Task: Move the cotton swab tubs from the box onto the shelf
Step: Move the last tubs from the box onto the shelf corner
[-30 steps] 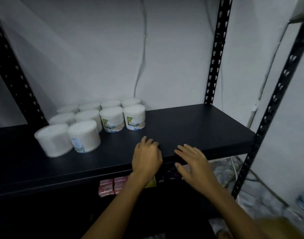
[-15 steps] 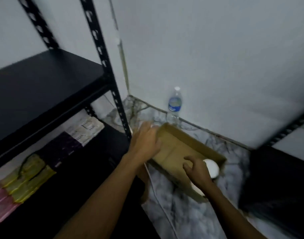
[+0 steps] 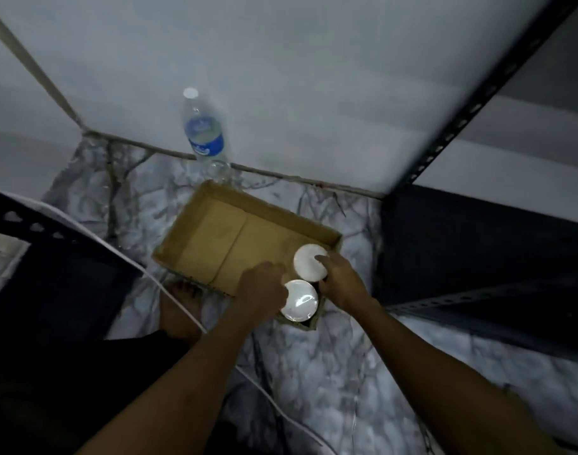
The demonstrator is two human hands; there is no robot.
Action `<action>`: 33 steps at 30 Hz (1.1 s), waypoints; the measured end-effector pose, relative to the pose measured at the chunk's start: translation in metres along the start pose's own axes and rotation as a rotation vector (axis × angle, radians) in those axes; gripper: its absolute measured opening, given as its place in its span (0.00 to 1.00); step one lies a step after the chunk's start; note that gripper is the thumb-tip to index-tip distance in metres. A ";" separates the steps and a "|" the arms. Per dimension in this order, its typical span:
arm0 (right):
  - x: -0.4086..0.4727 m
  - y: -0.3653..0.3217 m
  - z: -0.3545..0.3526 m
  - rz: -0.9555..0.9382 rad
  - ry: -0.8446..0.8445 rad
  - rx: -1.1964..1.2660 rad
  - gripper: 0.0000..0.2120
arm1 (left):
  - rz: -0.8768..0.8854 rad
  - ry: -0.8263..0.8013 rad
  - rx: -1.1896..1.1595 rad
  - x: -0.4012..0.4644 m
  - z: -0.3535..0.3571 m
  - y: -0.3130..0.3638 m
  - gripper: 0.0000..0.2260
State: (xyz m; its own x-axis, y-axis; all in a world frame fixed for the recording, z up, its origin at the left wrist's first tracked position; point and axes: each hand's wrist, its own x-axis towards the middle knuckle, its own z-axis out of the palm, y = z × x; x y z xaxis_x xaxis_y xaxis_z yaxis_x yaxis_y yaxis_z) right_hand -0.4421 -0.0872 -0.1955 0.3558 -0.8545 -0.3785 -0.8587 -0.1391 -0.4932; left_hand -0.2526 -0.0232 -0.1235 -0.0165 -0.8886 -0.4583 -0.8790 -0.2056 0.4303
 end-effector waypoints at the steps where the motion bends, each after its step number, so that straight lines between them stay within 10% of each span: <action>1: 0.007 0.006 0.002 -0.056 -0.030 -0.067 0.32 | 0.000 -0.047 0.006 0.003 0.015 -0.006 0.29; 13: 0.065 0.011 -0.004 -0.236 -0.473 -0.320 0.51 | -0.124 -0.108 0.216 0.043 0.097 -0.002 0.53; 21: 0.052 0.008 0.035 -0.142 -0.104 -0.279 0.31 | -0.187 -0.097 -0.011 0.060 0.103 -0.015 0.56; 26: 0.053 0.013 0.047 -0.086 0.071 -0.464 0.35 | -0.111 0.149 -0.028 0.044 0.111 -0.020 0.49; 33: 0.057 0.004 0.042 -0.147 0.043 -0.552 0.36 | -0.231 -0.042 0.013 0.065 0.077 -0.042 0.51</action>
State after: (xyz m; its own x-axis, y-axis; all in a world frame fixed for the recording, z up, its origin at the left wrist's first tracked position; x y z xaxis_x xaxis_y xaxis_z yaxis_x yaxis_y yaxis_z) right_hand -0.4098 -0.1157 -0.2518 0.4808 -0.8241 -0.2993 -0.8706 -0.4893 -0.0515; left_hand -0.2533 -0.0403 -0.2318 0.1659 -0.8006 -0.5758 -0.8678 -0.3959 0.3004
